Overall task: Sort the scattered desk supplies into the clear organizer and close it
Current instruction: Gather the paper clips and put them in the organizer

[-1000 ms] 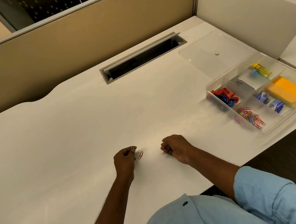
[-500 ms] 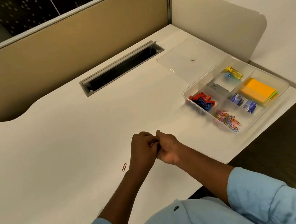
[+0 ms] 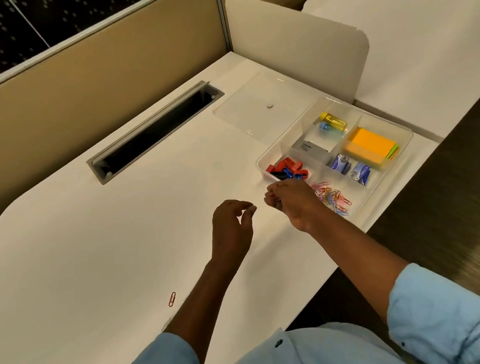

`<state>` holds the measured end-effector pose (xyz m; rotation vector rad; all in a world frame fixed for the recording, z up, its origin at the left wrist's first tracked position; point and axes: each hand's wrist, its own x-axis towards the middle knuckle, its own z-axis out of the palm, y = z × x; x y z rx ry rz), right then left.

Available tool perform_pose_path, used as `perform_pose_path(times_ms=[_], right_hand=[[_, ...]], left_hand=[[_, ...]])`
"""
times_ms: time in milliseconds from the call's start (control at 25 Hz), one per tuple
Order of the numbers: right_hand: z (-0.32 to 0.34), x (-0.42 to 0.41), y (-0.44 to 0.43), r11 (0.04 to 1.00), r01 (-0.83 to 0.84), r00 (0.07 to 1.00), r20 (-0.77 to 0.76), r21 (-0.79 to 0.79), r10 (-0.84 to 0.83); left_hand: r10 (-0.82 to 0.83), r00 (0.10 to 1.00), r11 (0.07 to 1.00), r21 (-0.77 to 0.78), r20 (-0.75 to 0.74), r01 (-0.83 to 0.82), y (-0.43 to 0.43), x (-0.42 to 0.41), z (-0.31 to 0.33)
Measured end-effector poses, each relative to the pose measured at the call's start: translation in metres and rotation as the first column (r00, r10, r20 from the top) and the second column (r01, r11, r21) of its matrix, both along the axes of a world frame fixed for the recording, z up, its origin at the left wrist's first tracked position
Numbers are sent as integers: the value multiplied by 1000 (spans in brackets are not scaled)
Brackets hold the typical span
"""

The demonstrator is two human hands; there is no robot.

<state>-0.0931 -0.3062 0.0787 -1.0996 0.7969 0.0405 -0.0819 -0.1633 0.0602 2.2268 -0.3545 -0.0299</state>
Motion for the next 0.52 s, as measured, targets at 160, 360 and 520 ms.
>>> perform_pose_path(times_ms=[160,360,520], right_hand=[[-12,-1,-52,876,-84,983,-182,-476,-4],[-30,-9,-67,619,-298,937,-347,-727,43],[-36,-8,-59,532,-335,924,-382,-778,23]], left_hand=[[36,991,999,8,-128,-35,-4,1,-12],[76,992,995,67,-99,-70,-2,-4,-21],[105,991,992,85,-77,-99,-2,-6,-23]])
